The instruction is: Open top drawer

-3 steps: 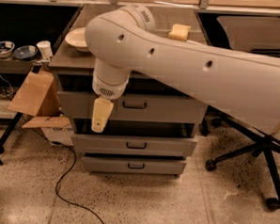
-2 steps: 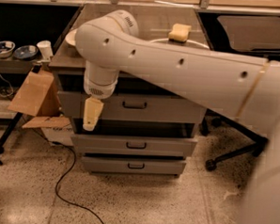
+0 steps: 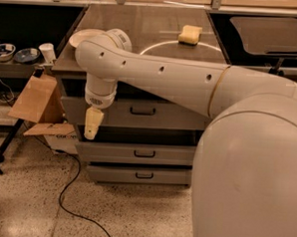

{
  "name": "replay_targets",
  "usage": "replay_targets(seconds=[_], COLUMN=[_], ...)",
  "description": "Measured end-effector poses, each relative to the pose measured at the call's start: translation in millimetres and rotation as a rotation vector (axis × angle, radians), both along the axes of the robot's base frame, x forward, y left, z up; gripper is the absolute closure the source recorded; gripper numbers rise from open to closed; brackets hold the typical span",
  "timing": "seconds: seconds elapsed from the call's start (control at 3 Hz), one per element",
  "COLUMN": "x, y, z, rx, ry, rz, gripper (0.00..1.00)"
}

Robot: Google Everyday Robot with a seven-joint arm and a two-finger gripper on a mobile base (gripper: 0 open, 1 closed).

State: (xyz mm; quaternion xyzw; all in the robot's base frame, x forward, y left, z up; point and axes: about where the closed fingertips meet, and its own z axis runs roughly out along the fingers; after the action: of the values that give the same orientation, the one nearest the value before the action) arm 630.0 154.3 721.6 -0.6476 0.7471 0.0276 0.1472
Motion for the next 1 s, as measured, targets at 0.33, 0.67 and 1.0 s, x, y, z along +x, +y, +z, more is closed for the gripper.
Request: replay_targets(seconds=[0.33, 0.67, 1.0], x=[1, 8, 22], y=[-10, -27, -38], z=[-8, -17, -23], rx=[-0.030, -0.045, -0.046], ry=[-0.010, -0.026, -0.033], rz=[-0.013, -0.035, -0.045], gripper=[0.00, 0.00, 0.00])
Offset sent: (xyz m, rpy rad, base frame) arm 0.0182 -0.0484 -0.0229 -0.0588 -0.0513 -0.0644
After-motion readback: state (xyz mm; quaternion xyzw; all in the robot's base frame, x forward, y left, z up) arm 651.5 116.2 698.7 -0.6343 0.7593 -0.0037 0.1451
